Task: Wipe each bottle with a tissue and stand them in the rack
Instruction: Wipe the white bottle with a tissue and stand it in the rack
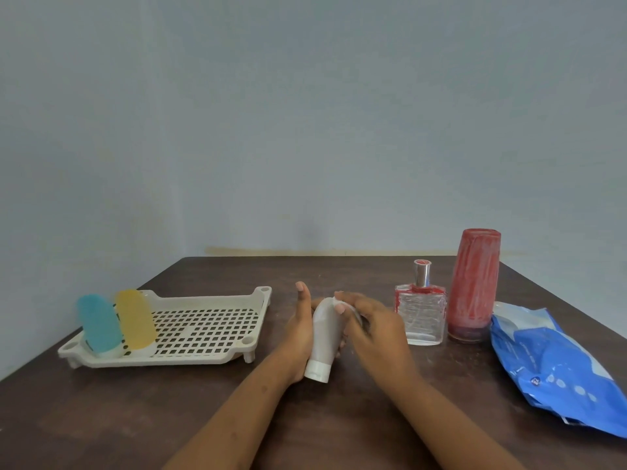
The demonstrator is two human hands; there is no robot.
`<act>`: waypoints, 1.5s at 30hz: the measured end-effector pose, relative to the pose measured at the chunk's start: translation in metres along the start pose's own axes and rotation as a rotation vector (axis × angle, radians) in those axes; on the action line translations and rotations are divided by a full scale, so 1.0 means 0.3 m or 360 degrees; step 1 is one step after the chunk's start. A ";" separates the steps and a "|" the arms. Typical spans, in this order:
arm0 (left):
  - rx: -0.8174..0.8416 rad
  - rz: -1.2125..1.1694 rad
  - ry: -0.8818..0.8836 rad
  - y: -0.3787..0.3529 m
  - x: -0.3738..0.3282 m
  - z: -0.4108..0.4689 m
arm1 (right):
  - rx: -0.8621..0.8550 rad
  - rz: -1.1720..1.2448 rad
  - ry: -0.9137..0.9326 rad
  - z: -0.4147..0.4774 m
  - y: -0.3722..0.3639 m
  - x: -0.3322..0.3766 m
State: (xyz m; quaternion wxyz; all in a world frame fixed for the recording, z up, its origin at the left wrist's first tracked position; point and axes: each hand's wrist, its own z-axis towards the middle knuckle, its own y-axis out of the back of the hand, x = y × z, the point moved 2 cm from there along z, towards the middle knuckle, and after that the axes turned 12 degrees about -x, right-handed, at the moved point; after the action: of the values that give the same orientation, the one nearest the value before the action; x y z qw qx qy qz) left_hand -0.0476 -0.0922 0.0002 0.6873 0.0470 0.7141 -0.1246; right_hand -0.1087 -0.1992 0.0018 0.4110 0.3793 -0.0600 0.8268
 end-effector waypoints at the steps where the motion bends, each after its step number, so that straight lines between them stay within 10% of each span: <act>1: -0.0018 -0.0002 -0.0006 0.003 0.003 0.003 | 0.0052 -0.0051 0.0110 -0.005 -0.005 0.005; 37: 0.0007 -0.0241 -0.0064 -0.013 0.000 -0.022 | 0.0175 -0.0337 0.0675 -0.020 0.015 0.061; 45: 0.0125 -0.0194 0.0020 -0.022 -0.008 -0.026 | 0.0002 -0.0303 0.0313 -0.002 0.008 0.038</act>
State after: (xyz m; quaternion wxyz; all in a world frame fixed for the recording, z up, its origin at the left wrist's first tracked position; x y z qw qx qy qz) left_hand -0.0565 -0.0966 0.0036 0.6716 0.0312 0.7144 -0.1939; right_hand -0.1151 -0.1933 0.0097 0.4912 0.3006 0.0173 0.8173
